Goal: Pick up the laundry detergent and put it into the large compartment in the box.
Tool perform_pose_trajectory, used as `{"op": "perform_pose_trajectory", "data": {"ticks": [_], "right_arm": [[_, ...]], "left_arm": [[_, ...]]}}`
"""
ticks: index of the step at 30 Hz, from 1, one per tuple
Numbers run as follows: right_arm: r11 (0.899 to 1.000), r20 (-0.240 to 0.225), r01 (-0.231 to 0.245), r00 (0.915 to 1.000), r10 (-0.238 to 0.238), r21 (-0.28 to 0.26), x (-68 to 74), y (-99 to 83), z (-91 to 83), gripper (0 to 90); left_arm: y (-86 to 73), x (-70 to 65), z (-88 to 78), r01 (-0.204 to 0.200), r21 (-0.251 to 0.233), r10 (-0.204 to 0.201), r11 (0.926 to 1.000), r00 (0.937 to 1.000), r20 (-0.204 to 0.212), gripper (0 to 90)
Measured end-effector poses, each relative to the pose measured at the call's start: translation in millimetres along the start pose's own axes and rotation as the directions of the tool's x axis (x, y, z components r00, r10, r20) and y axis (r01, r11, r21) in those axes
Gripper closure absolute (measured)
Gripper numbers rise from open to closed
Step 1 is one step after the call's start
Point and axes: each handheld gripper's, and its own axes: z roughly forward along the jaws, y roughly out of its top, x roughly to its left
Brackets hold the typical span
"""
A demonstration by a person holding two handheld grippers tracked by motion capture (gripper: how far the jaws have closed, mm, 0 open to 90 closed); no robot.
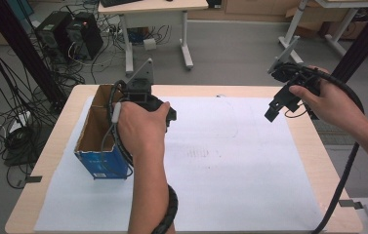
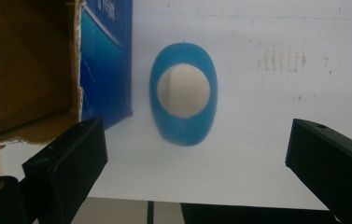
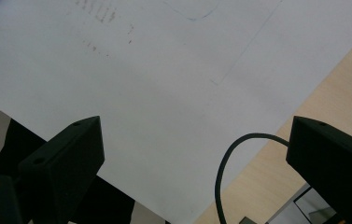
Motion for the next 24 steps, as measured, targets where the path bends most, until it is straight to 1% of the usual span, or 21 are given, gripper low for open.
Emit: {"op": "perform_pose_trajectory", "data": {"ticks": [6,8,11,16,19,24], "right_arm": [[1.000,0.002,-0.009,1.0000,0.009,-0.002,-3.8,2.8,0.5,4.1],[1.000,0.001,-0.010,1.0000,0.010,0.004,-5.6,5.6,1.6,4.1],[1.000,0.004,-0.011,0.9999,0.011,0.004,-6.1,7.1,2.5,4.1],[1.000,0.000,-0.019,0.9998,0.019,0.003,-9.2,10.0,3.6,4.1],[1.000,-0.001,-0.019,0.9998,0.019,0.002,-10.9,10.8,4.5,4.1],[1.000,-0.002,-0.024,0.9997,0.024,0.006,-13.3,12.0,5.2,4.1]], "left_arm": [[6.9,2.7,6.7,0.005,0.001,-0.005,1.0000,1.0000,0.000,5.8],[10.1,4.9,12.6,0.009,-0.001,-0.009,1.0000,0.9999,0.005,5.7],[13.0,4.7,16.3,0.012,0.003,-0.012,0.9999,0.9999,0.004,5.8],[18.9,4.0,23.4,0.001,0.006,-0.001,1.0000,1.0000,0.001,5.8],[19.8,3.6,25.7,0.001,0.005,-0.001,1.0000,1.0000,-0.001,5.8],[23.0,3.8,32.6,-0.001,0.016,0.001,0.9999,1.0000,0.001,5.9]]}}
